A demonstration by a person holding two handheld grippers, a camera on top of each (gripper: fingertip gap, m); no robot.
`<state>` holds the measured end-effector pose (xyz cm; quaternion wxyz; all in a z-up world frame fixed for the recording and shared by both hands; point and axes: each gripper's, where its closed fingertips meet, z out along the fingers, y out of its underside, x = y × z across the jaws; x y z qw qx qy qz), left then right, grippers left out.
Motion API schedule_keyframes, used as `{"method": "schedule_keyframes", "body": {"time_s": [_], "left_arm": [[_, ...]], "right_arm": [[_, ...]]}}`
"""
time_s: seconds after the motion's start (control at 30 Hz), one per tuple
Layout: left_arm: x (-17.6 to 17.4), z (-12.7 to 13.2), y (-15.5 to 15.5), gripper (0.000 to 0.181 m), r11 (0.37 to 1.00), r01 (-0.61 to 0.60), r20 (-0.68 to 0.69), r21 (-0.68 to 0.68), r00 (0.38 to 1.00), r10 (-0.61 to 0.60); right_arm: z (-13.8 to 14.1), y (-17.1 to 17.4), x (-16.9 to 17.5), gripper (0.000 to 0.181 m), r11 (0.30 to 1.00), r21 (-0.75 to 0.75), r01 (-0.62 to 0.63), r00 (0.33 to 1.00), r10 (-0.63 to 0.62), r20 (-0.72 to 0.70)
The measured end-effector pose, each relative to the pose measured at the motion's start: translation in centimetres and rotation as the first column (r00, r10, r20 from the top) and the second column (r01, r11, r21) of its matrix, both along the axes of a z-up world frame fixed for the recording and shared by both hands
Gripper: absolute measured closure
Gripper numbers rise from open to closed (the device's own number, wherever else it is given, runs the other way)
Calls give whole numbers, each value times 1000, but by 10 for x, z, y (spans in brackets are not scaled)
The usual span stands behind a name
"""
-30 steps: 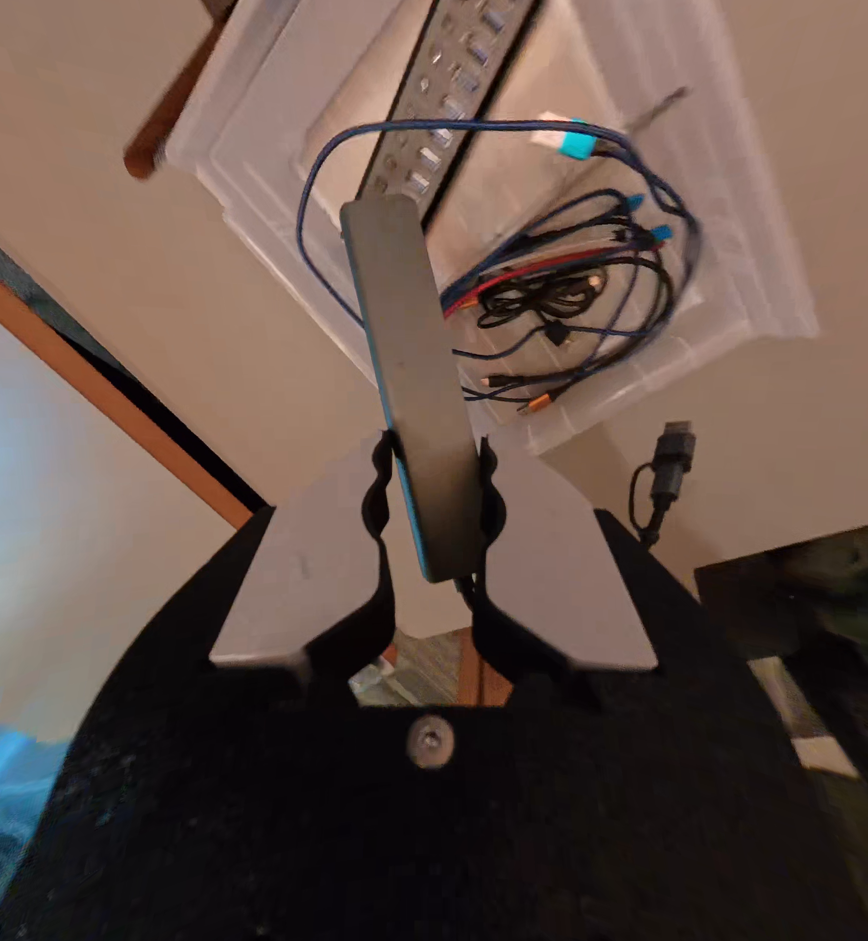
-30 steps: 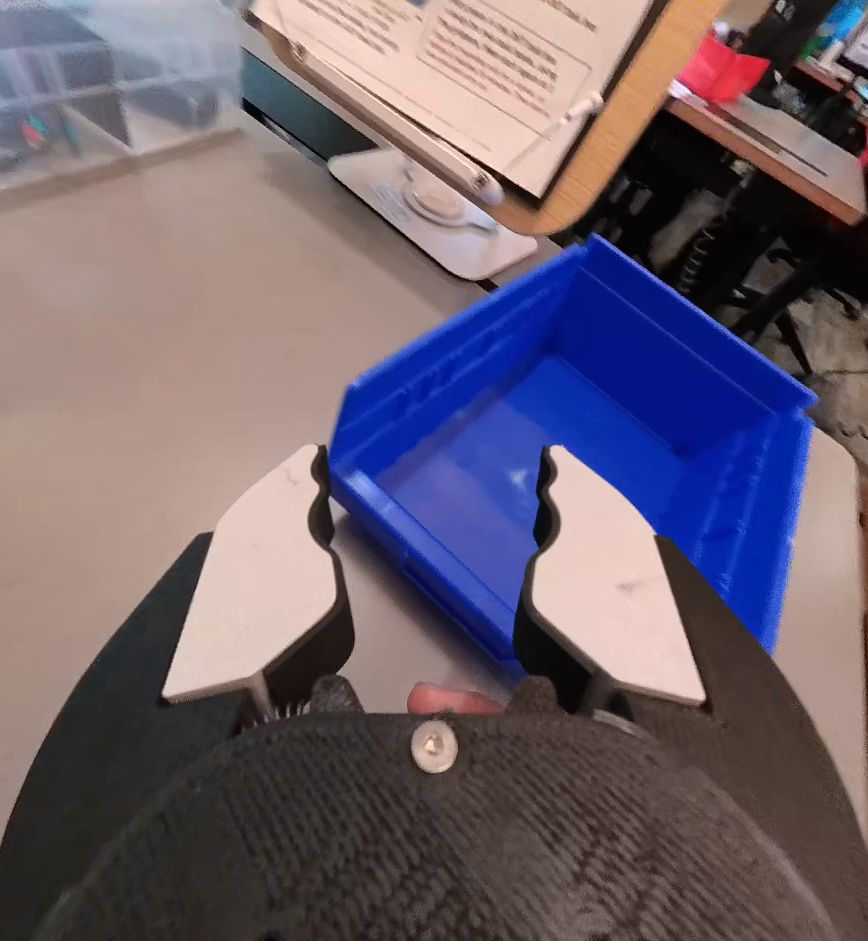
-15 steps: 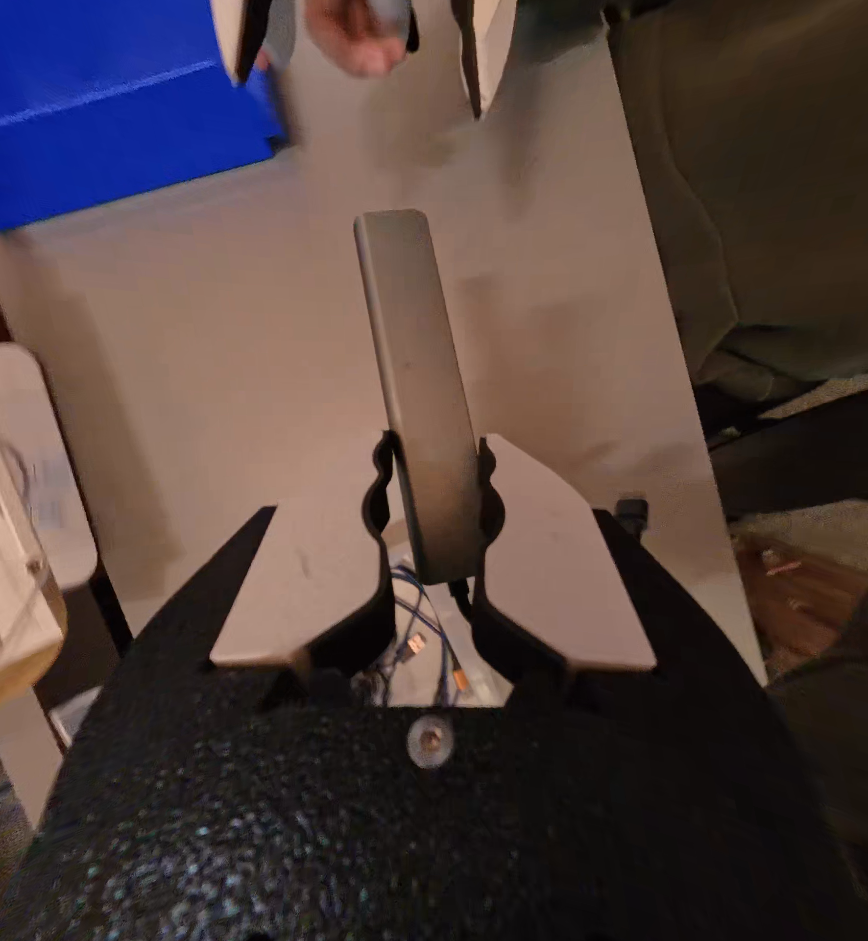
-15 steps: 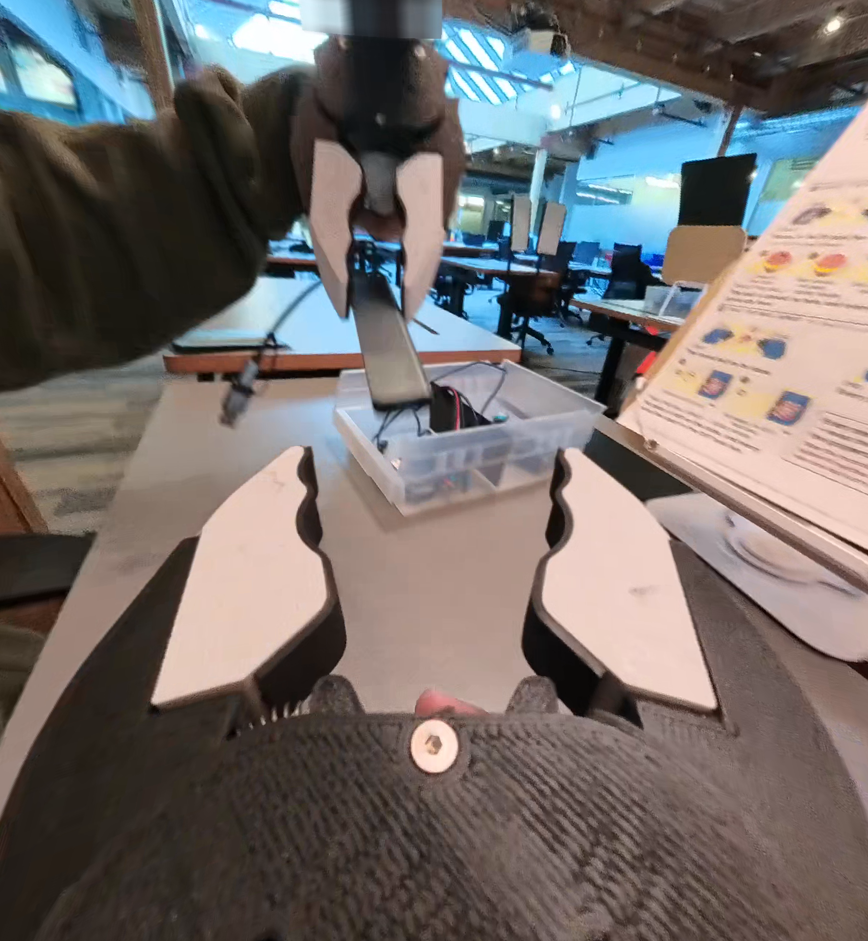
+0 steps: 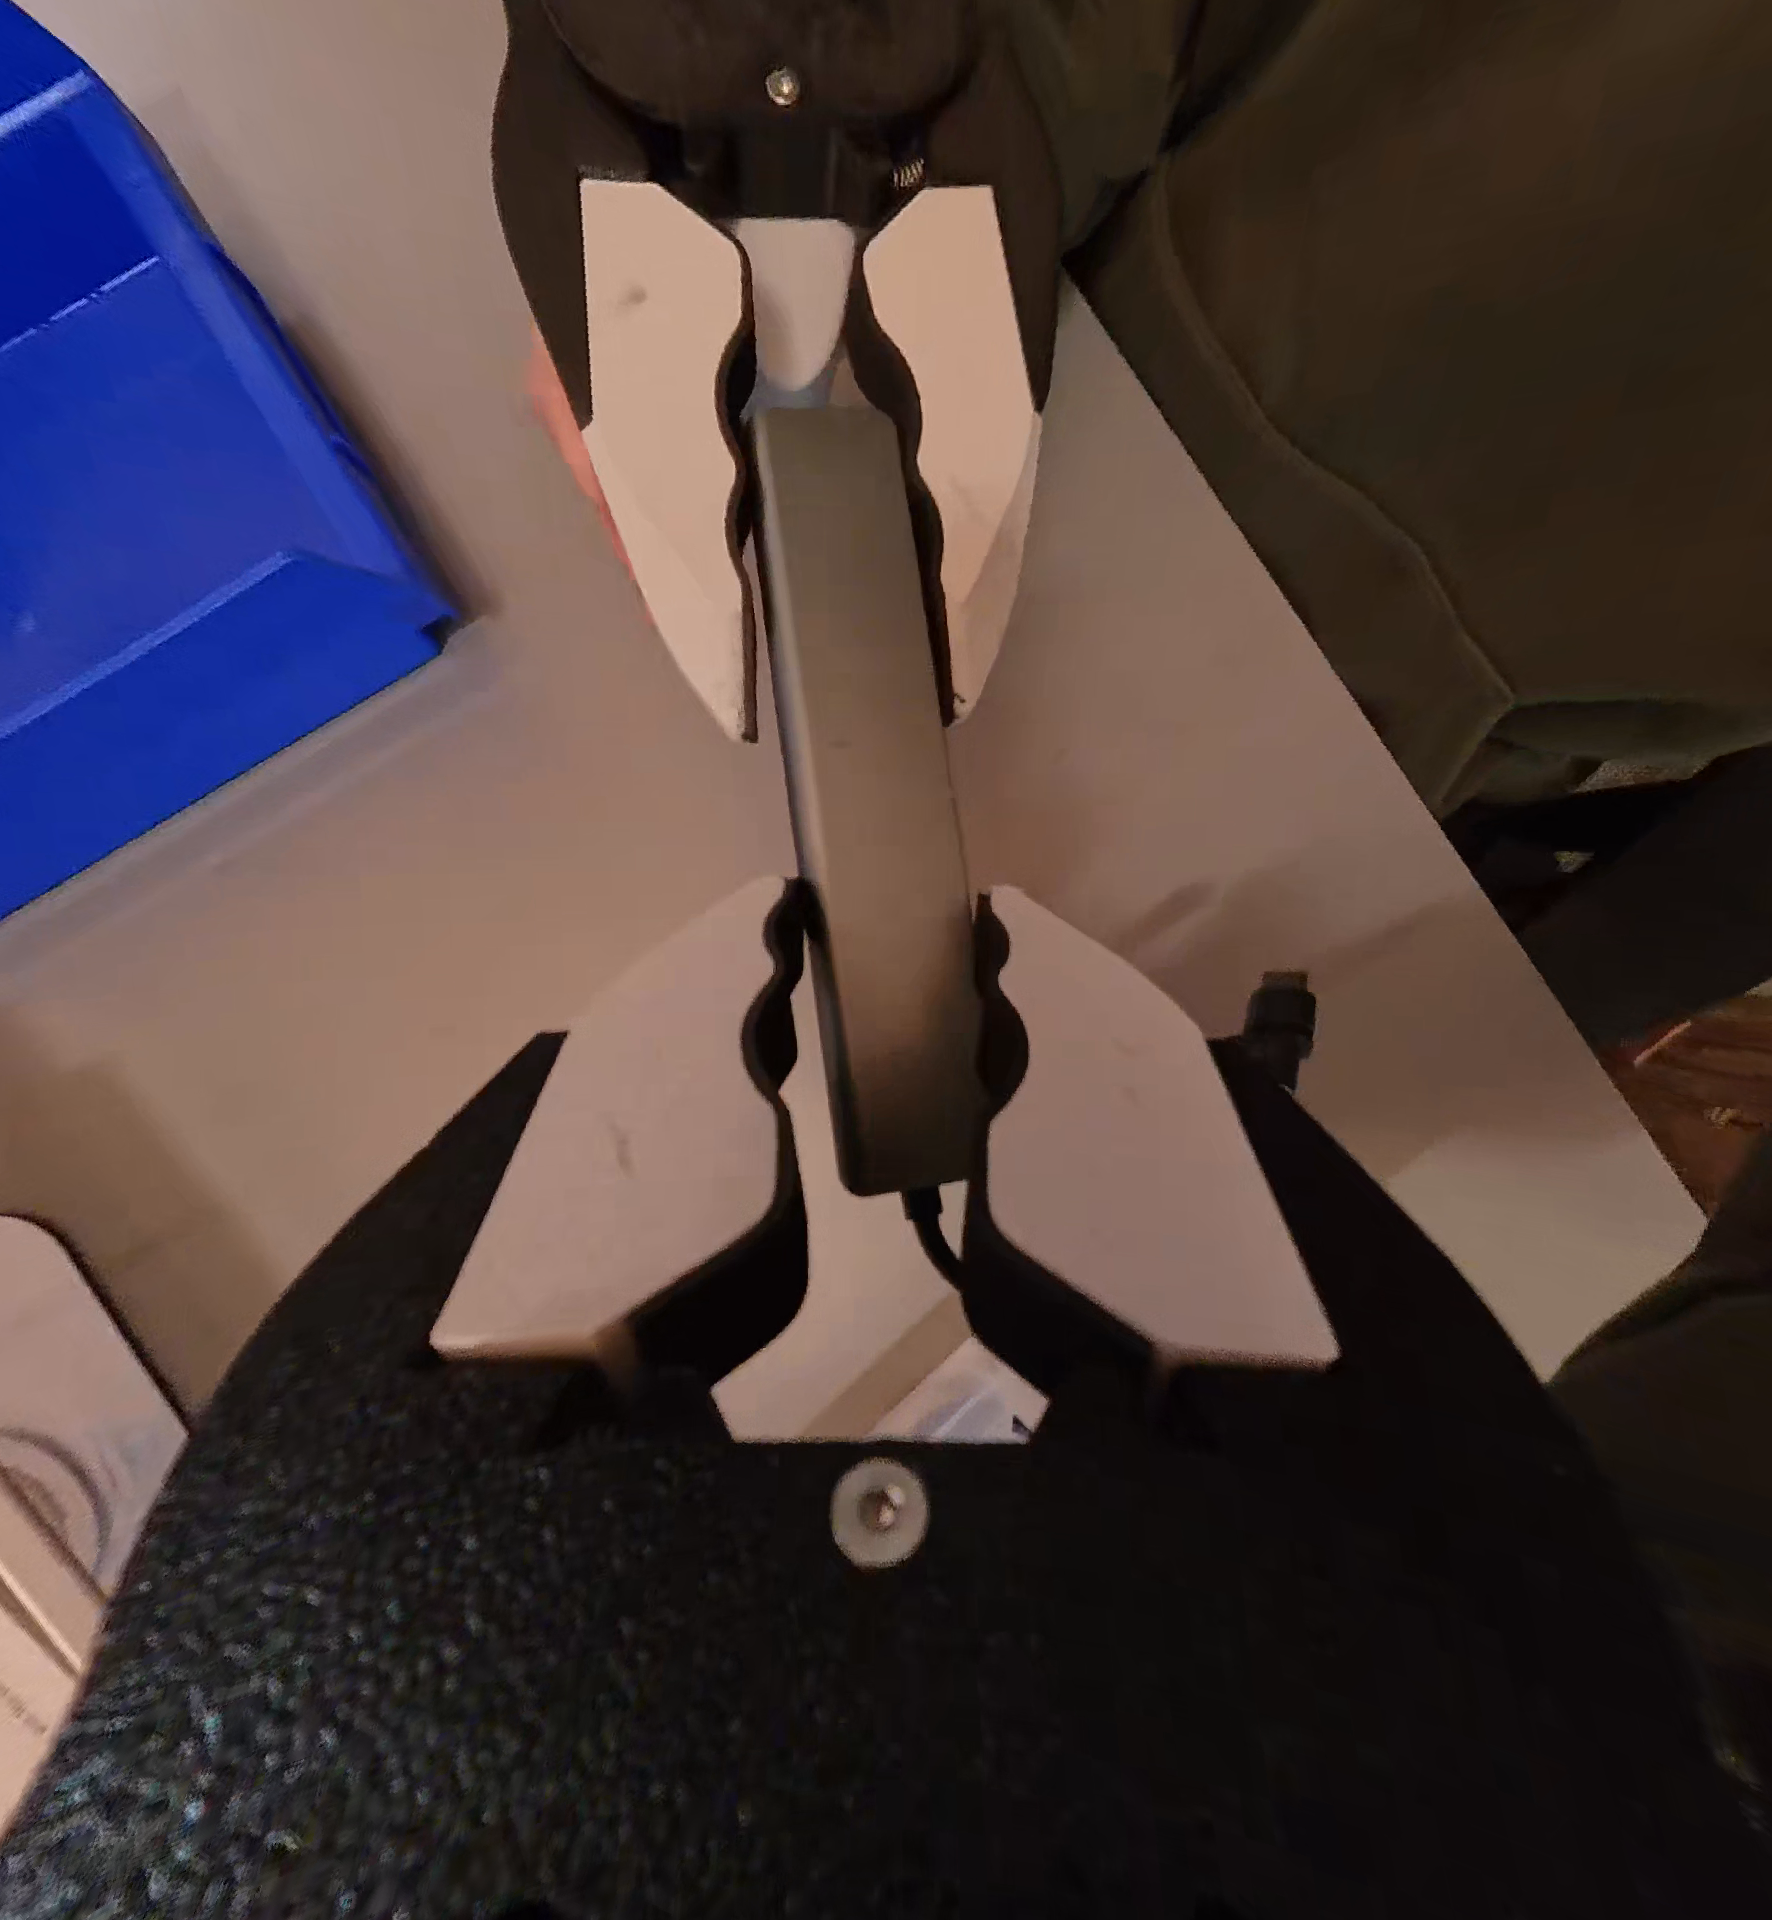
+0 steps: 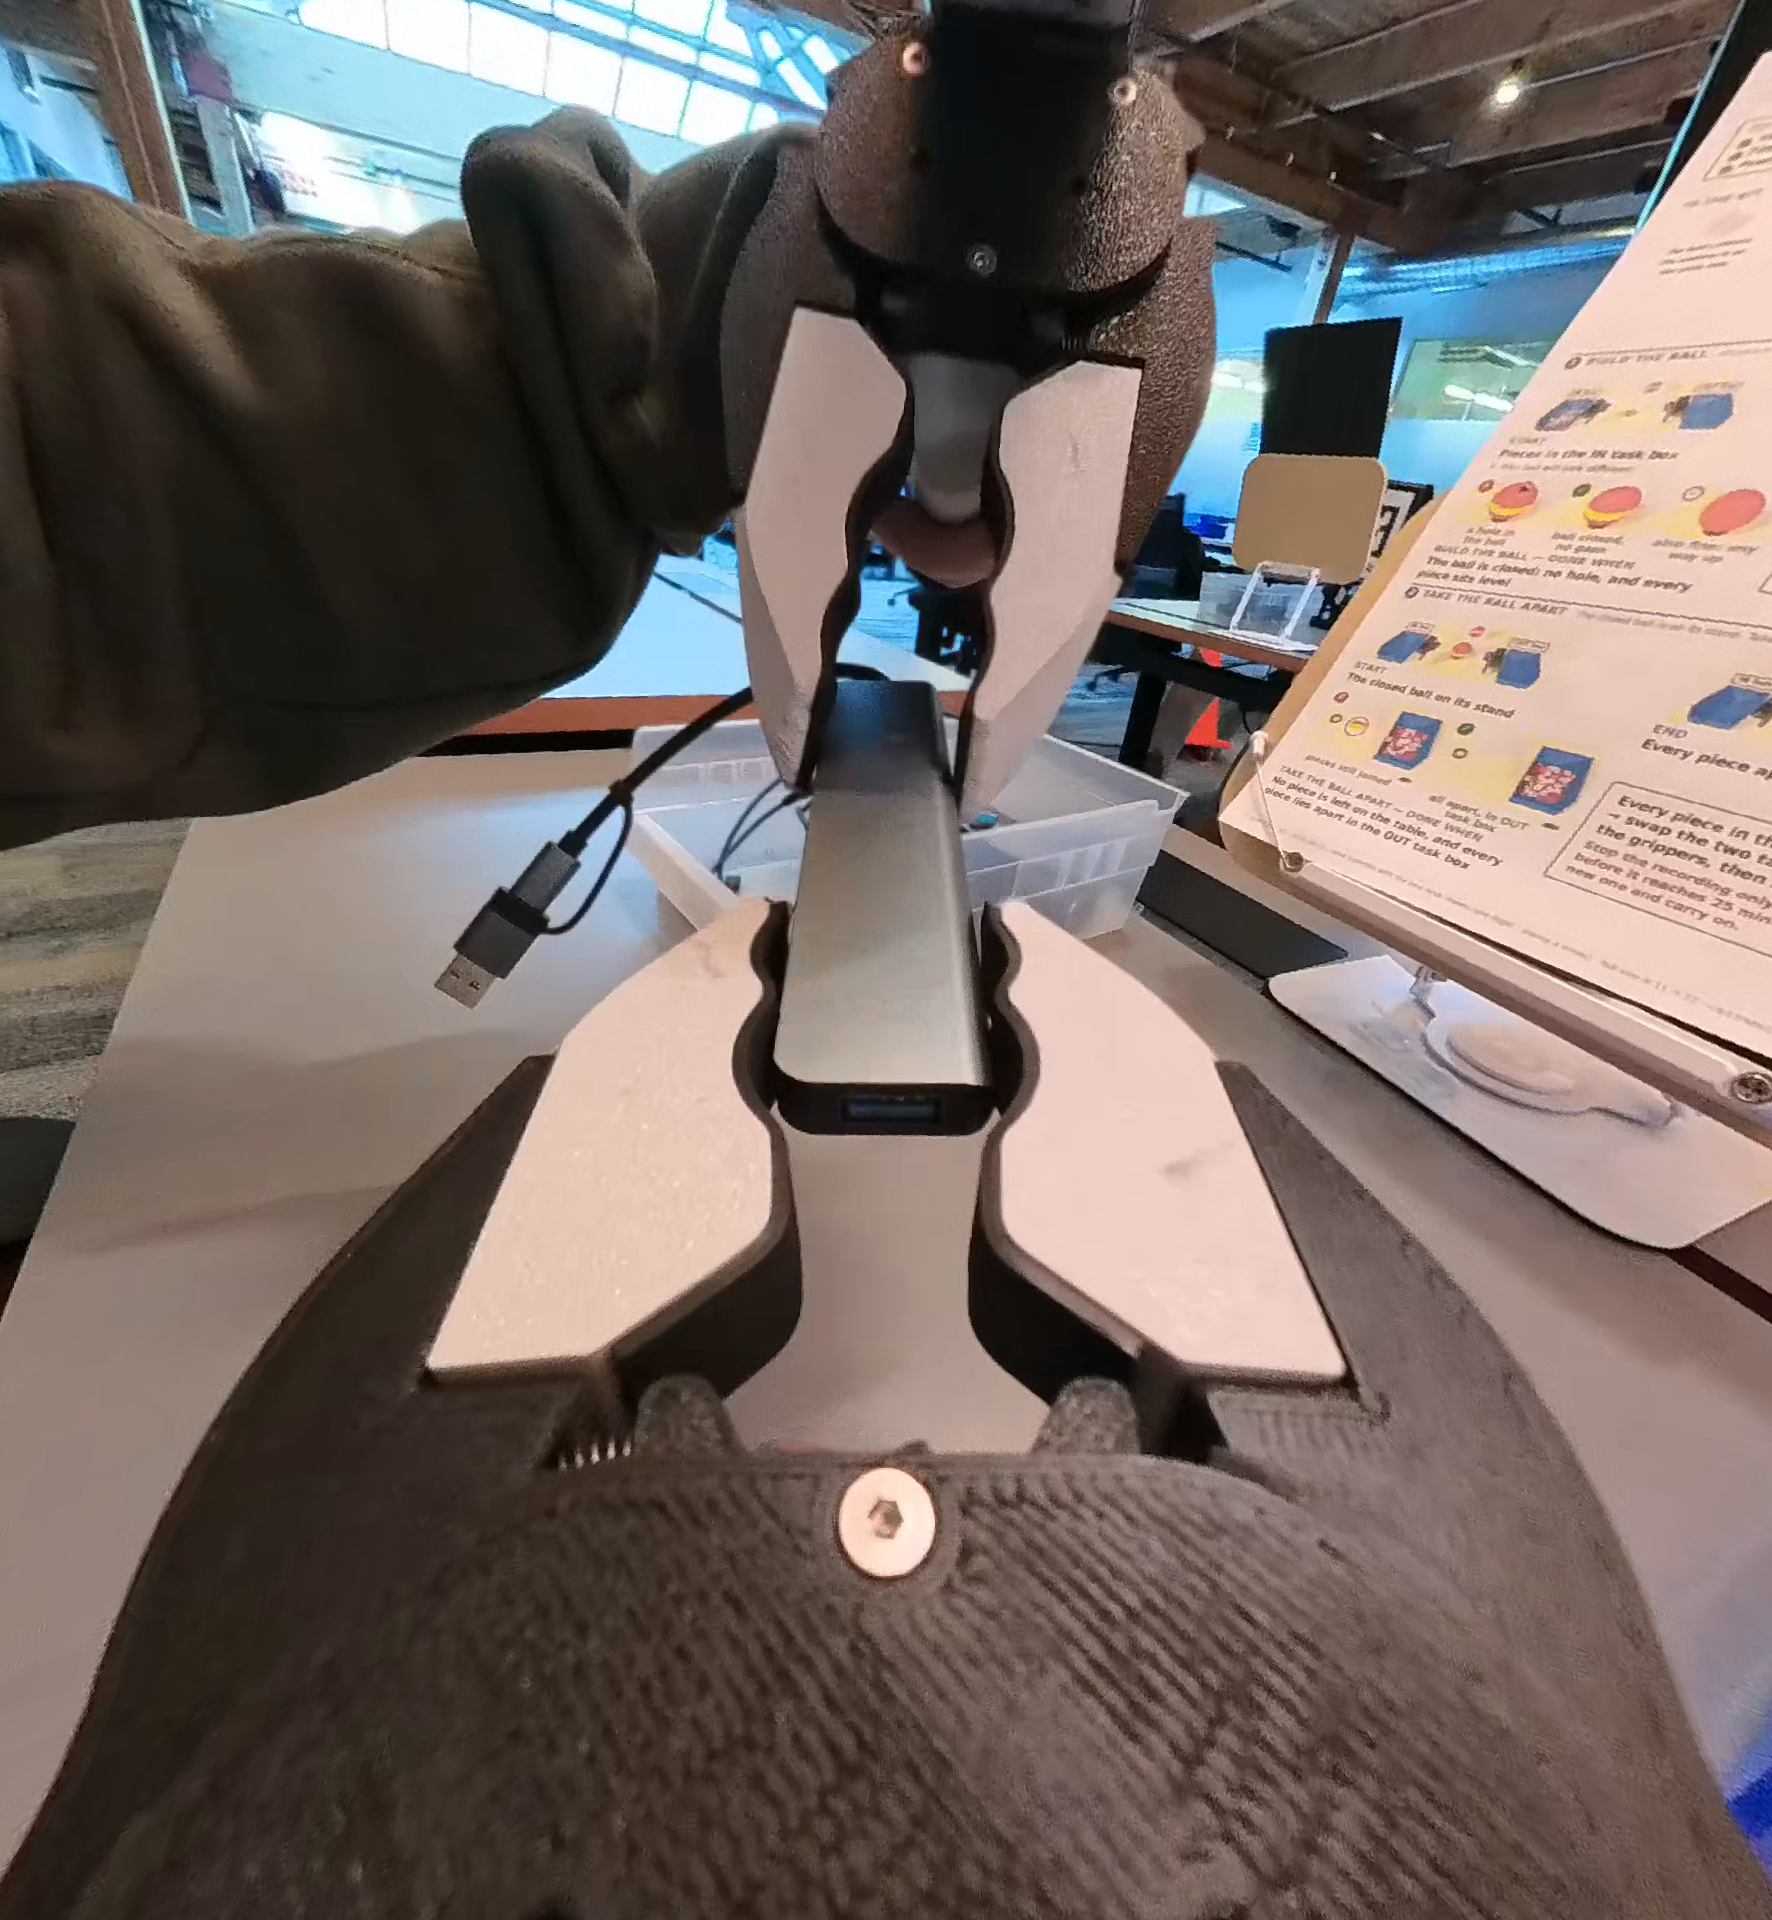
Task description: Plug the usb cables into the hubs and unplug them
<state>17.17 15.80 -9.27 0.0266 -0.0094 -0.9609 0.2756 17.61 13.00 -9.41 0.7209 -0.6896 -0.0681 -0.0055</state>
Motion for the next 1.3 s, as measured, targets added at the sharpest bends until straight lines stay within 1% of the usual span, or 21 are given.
{"method": "schedule_keyframes", "body": {"time_s": [0.07, 0.13, 0.23, 0.3, 0.33, 0.37, 0.4, 0.47, 0.5, 0.57, 0.63, 0.67, 0.73, 0.77, 0.8, 0.83, 0.9, 1.0, 1.1, 1.17, 1.3], "left_arm": [[2, -1, 0, 151, 1000, 1, 6, 15, 1000, -2], [7, 1, -1, 152, 999, -48, 9, -8, 999, 48], [21, 11, 2, 147, 969, -228, 16, -97, 973, 231], [41, 27, 12, 145, 875, -430, 77, -224, 887, 456], [49, 38, 17, 145, 788, -530, 71, -313, 814, 576], [54, 48, 24, 144, 666, -625, 27, -407, 721, 693], [56, 55, 32, 145, 509, -712, -60, -483, 607, 792], [49, 46, 43, 146, 189, -819, -298, -542, 398, 868], [43, 32, 44, 146, 61, -847, -411, -529, 319, 854], [28, -7, 33, 143, -115, -875, -606, -471, 226, 763], [20, -43, 13, 132, -239, -896, -792, -373, 173, 586], [19, -53, 3, 132, -291, -901, -878, -322, 168, 449], [25, -48, -6, 136, -412, -873, -965, -261, 239, 105], [28, -46, -8, 149, -436, -869, -963, -234, 270, -21], [31, -46, -13, 157, -428, -871, -951, -243, 300, -72], [34, -49, -20, 156, -401, -881, -949, -253, 307, -75], [40, -52, -31, 156, -354, -896, -953, -269, 302, -40], [47, -41, -25, 168, -373, -862, -935, -344, 352, 48], [55, -43, -27, 171, -277, -909, -950, -312, 294, 103], [59, -43, -28, 172, -221, -921, -944, -321, 292, 155], [63, -41, -30, 172, -157, -938, -942, -308, 278, 188]], "right_arm": [[0, 0, 1, 146, 999, 25, 22, 1000, -22, 2], [5, -2, 5, 146, 996, 67, 60, 998, -61, 16], [9, -6, 16, 147, 987, 105, 124, 991, -129, 38], [7, -11, 26, 147, 979, 115, 169, 984, -175, 42], [5, -13, 31, 147, 976, 116, 185, 981, -192, 44], [3, -15, 36, 147, 970, 122, 211, 975, -217, 43], [-1, -17, 40, 147, 969, 112, 221, 973, -227, 47], [-7, -17, 45, 147, 968, 95, 232, 969, -239, 62], [-10, -18, 47, 147, 967, 87, 239, 967, -245, 69], [-15, -16, 46, 147, 972, 59, 229, 967, -234, 99], [-16, -14, 44, 147, 971, 49, 232, 962, -237, 139], [-16, -12, 39, 147, 975, 44, 218, 963, -222, 150], [-13, -9, 30, 147, 977, 60, 205, 964, -212, 161], [-13, -6, 25, 147, 980, 57, 193, 964, -200, 173], [-14, -5, 21, 146, 979, 56, 196, 963, -203, 178], [-14, -4, 20, 146, 975, 64, 211, 959, -220, 180], [-17, -6, 20, 147, 968, 66, 244, 950, -252, 187], [-37, -11, 35, 147, 941, -19, 338, 929, -330, 170], [-57, -13, 44, 146, 912, -86, 401, 912, -390, 126], [-62, -13, 48, 146, 895, -94, 437, 899, -433, 61], [-54, -17, 56, 146, 858, 3, 514, 856, -513, 58]]}}
